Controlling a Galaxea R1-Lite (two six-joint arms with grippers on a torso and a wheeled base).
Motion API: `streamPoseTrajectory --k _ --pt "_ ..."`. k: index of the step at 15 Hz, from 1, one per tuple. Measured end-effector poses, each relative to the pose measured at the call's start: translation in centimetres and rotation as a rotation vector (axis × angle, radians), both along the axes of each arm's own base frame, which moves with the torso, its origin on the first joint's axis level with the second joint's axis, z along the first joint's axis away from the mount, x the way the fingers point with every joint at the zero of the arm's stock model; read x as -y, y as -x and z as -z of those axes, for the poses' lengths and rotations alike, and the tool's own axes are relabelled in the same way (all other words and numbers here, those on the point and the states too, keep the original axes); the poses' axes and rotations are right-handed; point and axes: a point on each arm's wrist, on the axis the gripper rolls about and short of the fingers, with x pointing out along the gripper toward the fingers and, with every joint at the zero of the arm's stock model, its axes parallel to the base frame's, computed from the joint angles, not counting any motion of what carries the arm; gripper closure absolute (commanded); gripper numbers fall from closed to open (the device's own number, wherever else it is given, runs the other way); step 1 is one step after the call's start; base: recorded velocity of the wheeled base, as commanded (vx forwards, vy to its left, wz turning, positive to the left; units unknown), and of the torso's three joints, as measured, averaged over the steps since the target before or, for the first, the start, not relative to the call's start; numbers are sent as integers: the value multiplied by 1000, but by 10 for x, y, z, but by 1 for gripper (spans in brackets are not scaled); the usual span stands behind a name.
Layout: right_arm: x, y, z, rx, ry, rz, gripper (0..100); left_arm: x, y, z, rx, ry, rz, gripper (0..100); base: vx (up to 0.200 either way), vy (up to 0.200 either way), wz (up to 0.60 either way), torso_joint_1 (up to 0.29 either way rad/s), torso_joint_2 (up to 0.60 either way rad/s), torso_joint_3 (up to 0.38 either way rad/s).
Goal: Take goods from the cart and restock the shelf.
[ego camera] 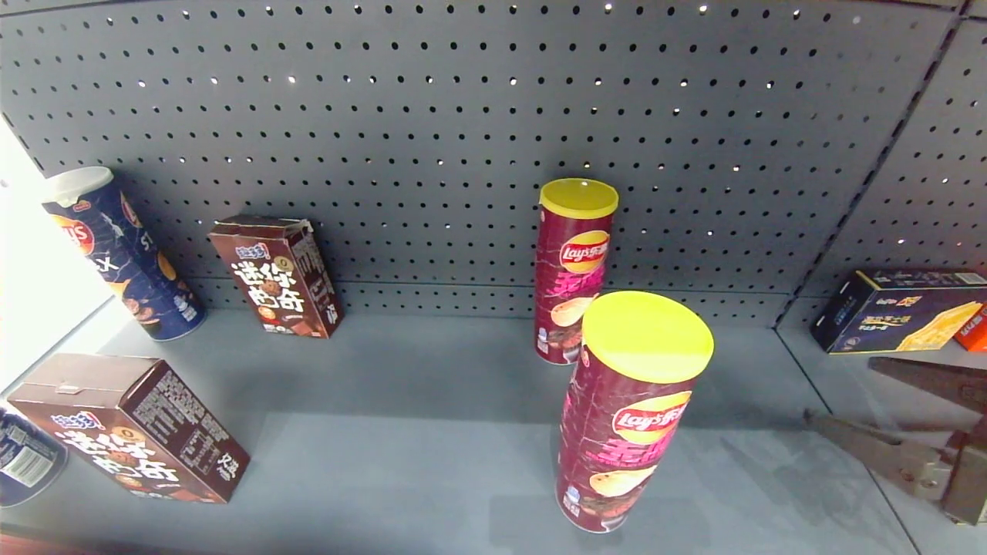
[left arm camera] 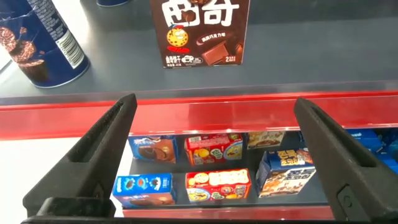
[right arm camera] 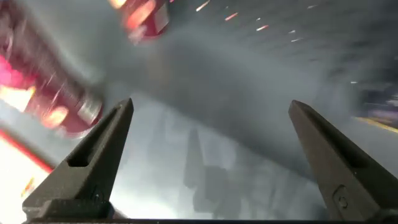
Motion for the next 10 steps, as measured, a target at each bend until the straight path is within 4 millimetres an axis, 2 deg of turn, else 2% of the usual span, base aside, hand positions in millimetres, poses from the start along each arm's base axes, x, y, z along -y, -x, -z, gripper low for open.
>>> streamPoseTrajectory --k 3,10 --pt "-16 -17 11 -61 72 -48 0 0 0 0 -1 0 1 0 0 0 0 0 0 0" --pt "-45 -38 18 -122 123 -104 0 0 0 0 -1 1 0 0 0 0 0 0 0 0"
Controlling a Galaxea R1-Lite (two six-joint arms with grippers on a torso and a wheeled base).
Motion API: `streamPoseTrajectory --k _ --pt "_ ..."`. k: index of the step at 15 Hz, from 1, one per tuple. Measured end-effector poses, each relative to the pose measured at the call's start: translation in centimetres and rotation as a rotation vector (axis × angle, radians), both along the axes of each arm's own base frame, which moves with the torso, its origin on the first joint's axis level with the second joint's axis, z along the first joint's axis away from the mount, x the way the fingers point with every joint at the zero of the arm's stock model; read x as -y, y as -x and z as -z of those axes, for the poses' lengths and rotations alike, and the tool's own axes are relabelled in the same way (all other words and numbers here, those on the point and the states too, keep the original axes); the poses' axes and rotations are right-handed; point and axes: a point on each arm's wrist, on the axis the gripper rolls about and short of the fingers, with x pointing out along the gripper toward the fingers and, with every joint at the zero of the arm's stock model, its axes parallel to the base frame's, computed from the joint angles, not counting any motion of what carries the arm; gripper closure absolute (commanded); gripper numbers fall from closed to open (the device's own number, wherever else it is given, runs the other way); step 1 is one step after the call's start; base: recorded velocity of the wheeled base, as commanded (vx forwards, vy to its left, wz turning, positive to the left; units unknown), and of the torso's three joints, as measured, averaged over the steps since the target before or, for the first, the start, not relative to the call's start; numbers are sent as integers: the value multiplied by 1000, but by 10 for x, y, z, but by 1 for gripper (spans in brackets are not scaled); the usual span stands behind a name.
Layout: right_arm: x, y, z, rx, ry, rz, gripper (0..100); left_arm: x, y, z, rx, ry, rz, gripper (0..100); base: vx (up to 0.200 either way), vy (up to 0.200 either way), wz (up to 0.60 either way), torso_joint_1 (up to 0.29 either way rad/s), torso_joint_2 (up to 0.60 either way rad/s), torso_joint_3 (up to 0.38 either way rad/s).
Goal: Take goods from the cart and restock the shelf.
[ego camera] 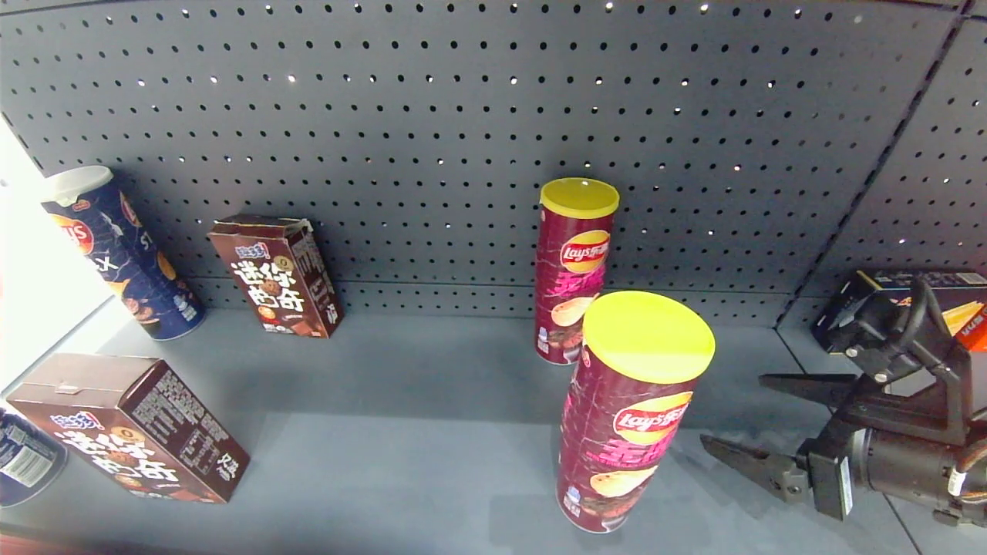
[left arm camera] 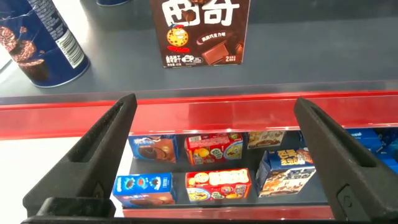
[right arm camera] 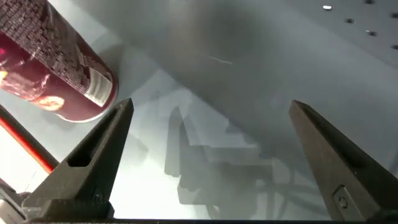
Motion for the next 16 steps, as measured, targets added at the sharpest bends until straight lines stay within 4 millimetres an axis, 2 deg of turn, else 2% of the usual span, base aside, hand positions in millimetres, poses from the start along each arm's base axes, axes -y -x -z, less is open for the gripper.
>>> streamPoseTrajectory --k 5,16 --pt "-20 -17 -2 -10 7 -38 0 0 0 0 -1 0 0 0 0 0 0 0 0 0" --pt "-43 -18 7 -43 30 -124 0 0 0 0 -1 0 0 0 0 0 0 0 0 0"
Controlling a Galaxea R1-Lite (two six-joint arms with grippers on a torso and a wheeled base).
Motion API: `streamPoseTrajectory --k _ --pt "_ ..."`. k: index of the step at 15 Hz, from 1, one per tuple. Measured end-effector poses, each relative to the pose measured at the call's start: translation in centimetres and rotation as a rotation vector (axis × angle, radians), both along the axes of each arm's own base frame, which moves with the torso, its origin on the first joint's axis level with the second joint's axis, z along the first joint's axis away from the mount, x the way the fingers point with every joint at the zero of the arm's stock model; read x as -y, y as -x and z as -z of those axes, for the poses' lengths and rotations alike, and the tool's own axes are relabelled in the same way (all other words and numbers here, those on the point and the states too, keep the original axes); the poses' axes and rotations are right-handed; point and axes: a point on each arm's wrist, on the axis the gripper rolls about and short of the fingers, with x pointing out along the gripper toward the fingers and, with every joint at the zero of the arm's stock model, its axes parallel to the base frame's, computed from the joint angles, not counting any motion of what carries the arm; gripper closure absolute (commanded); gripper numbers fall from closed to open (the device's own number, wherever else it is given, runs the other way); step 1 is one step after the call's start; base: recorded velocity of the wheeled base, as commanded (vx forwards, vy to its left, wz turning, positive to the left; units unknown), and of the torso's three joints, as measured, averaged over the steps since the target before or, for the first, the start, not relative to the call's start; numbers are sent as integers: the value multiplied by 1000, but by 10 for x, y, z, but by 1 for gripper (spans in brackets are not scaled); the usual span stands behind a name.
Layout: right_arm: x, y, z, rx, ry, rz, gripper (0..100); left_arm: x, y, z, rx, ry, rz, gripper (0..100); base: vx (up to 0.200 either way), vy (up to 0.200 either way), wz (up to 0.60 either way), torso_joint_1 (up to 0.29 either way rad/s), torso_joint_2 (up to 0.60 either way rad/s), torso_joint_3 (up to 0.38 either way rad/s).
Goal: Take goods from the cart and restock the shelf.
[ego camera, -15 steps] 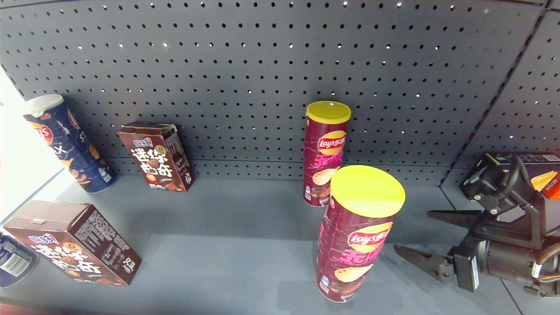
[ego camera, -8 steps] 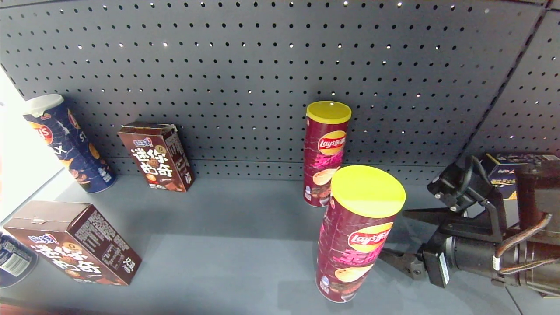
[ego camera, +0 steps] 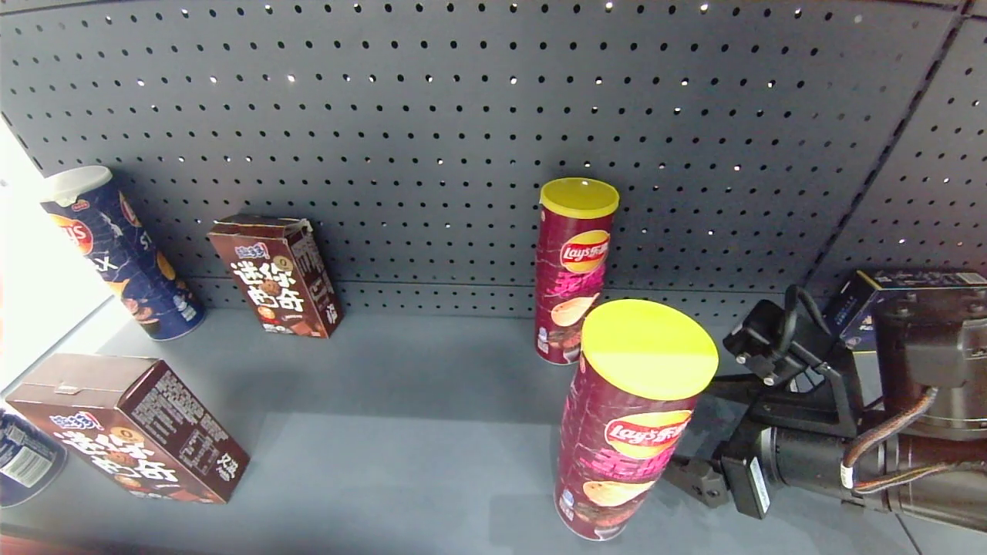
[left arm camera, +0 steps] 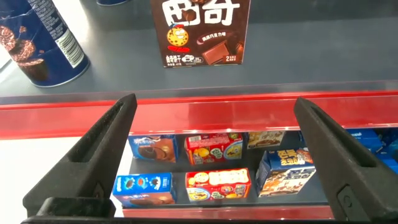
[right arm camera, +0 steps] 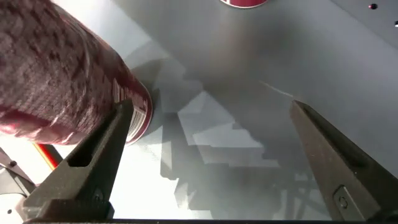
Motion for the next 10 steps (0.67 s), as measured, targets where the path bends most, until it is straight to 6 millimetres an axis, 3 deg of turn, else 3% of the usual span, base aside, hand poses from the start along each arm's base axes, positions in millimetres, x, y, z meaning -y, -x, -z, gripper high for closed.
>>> streamPoseTrajectory --k 10 --pt "11 11 17 -48 37 7 0 0 0 0 -2 1 0 0 0 0 0 0 0 0"
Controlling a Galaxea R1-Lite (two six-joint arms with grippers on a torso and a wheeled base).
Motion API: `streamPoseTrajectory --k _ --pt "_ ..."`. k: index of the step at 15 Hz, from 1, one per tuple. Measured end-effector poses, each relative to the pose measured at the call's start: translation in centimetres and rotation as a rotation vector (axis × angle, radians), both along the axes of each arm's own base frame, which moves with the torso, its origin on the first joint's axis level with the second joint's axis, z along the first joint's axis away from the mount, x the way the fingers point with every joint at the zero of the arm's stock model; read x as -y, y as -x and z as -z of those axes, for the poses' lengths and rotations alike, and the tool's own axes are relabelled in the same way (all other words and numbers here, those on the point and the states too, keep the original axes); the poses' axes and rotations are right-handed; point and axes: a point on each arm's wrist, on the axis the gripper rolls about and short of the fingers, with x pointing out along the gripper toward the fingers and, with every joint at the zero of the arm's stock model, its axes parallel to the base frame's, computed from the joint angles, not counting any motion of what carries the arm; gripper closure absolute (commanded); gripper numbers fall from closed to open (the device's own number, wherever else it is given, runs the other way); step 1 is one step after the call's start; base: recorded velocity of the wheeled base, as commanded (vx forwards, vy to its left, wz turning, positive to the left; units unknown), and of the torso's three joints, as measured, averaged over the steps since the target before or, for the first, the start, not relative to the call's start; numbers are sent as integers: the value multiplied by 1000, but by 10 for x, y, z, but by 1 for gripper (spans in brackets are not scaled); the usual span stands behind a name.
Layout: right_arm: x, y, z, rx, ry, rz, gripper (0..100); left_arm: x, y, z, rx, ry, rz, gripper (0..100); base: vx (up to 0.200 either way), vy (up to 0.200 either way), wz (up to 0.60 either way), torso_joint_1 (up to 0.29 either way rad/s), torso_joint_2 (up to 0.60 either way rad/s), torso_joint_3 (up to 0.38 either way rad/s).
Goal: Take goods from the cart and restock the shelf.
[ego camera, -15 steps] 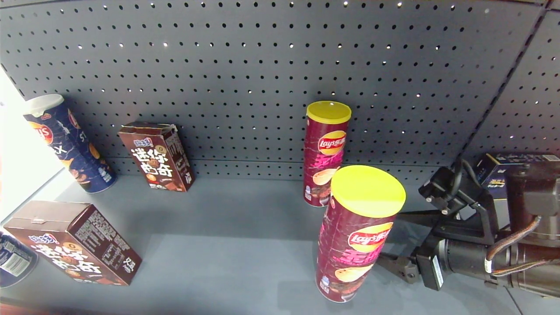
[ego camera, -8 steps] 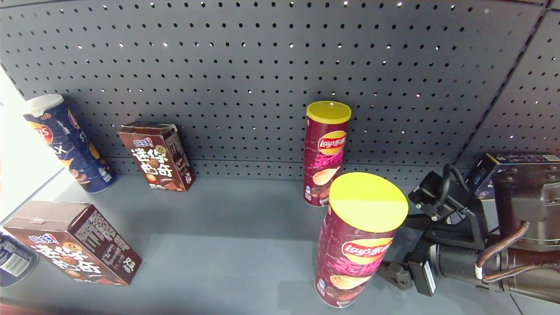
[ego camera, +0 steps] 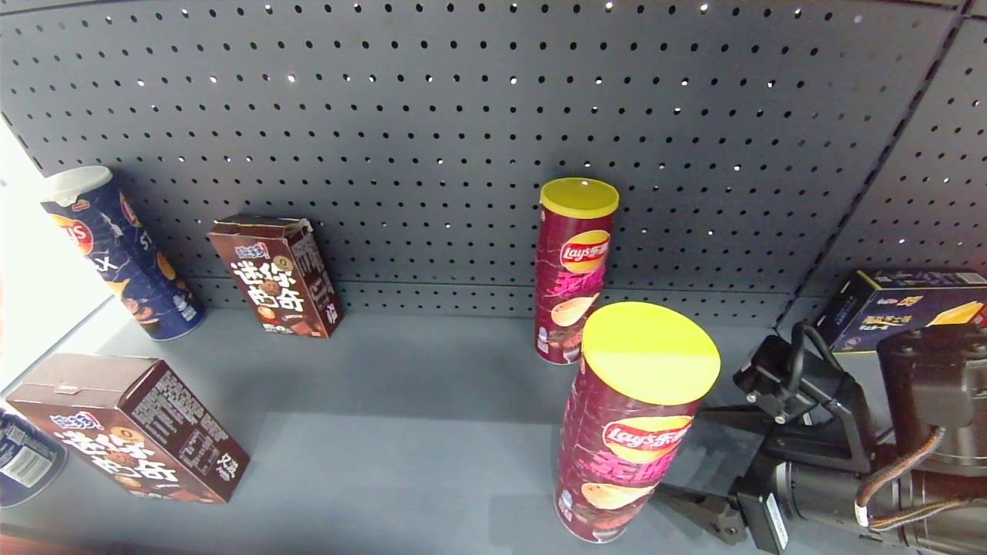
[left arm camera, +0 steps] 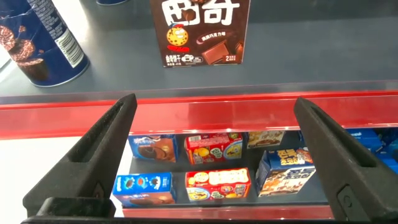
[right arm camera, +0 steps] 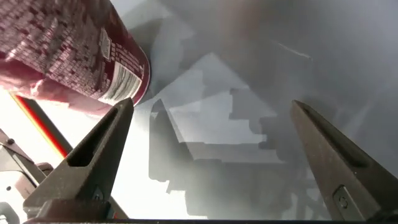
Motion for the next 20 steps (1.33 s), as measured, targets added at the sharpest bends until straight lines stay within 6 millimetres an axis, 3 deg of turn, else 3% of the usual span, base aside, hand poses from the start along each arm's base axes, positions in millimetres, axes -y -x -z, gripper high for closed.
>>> streamPoseTrajectory --k 20 --pt "-1 3 1 -2 0 -15 0 0 0 0 -1 6 0 0 0 0 0 0 0 0"
